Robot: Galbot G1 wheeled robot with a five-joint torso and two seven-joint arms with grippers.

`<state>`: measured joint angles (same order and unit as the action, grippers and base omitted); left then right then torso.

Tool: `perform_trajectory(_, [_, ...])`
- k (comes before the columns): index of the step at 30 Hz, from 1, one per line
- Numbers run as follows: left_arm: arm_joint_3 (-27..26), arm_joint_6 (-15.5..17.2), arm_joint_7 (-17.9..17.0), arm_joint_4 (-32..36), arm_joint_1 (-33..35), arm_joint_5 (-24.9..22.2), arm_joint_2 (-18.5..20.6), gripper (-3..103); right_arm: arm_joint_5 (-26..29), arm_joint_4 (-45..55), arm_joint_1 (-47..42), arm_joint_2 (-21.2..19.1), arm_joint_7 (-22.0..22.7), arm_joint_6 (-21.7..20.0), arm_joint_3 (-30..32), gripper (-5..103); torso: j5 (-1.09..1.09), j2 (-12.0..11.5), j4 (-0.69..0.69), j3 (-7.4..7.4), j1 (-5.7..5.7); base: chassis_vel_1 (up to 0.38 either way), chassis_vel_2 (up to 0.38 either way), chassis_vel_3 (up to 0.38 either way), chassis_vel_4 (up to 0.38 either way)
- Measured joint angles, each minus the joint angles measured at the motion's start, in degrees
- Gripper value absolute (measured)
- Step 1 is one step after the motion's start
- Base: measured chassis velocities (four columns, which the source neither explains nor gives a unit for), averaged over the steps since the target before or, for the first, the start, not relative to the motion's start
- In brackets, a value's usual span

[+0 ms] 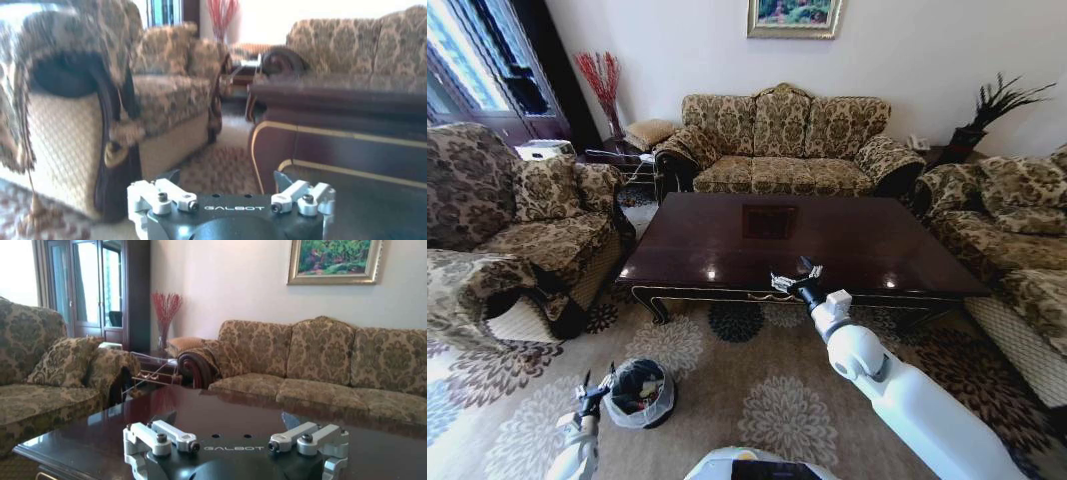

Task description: Move to the front of the table and place the trash on the table into the trash bin.

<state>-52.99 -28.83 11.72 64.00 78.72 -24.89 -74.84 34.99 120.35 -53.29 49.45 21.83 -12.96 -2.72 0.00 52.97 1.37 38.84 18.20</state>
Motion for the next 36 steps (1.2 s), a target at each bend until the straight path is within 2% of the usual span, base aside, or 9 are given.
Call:
perform_trajectory(3, [-0.80, 0.46, -1.30, 5.48, 1.00, -1.15, -0.43, 99, 0.03, 0.54, -0.58, -0.31, 0.03, -0.03, 0.55, 100, -0.02, 0.00, -0.01, 0.00, 0.00, 0.000, 0.000, 0.000, 0.000])
perform_trajectory(5, [-1.65, 11.65, -4.49, 20.40, 5.74, -4.23, -2.06, 100, 0.02, 0.98, -1.98, -0.55, 0.09, -0.20, 2.14, 100, -0.01, 0.00, -0.02, 0.00, 0.00, 0.000, 0.000, 0.000, 0.000])
perform_trajectory(6, [-1.65, 11.65, -4.49, 20.40, 5.74, -4.23, -2.06, 100, 0.02, 0.98, -1.98, -0.55, 0.09, -0.20, 2.14, 100, -0.01, 0.00, -0.02, 0.00, 0.00, 0.000, 0.000, 0.000, 0.000])
perform_trajectory(11, [-1.47, 36.46, -10.28, 54.07, 16.21, -4.08, -5.29, 100, -5.50, 0.88, -9.82, 1.16, -3.51, 0.64, 10.66, 100, 0.05, 0.01, 0.02, -0.01, -0.01, 0.000, 0.000, 0.000, 0.000])
perform_trajectory(16, [-0.26, 40.23, -10.75, 65.25, 18.09, -3.29, -5.62, 100, -11.58, 1.85, -20.41, 3.41, -9.18, 3.26, 20.86, 100, 0.04, 0.01, -0.04, 0.00, 0.00, 0.000, 0.000, 0.000, 0.000])
perform_trajectory(19, [0.90, 41.39, -10.53, 69.36, 19.03, -2.91, -5.24, 100, -19.15, 4.46, -32.01, 9.46, -16.69, 6.34, 34.14, 100, 0.03, 0.01, -0.03, -0.01, -0.01, 0.000, 0.000, 0.000, 0.000])
perform_trajectory(23, [1.77, 42.11, -10.52, 70.64, 19.12, -2.84, -5.07, 100, -24.42, 9.76, -41.50, 17.61, -21.08, 8.12, 41.02, 100, 0.00, 0.01, -0.02, -0.01, -0.01, 0.000, 0.000, 0.000, 0.000])
perform_trajectory(28, [3.50, 44.29, -9.95, 72.56, 18.42, -2.39, -4.78, 100, -28.12, 15.29, -48.52, 28.32, -21.44, 10.47, 40.68, 100, -0.01, 0.01, -0.01, -0.01, -0.01, 0.000, 0.000, 0.000, 0.000])
perform_trajectory(36, [4.77, 44.60, -8.19, 73.60, 18.70, -3.40, -4.10, 100, -30.20, 18.11, -47.43, 31.12, -17.74, 8.68, 36.43, 100, -0.01, 0.01, 0.01, 0.00, 0.00, 0.000, 0.000, 0.000, 0.000])
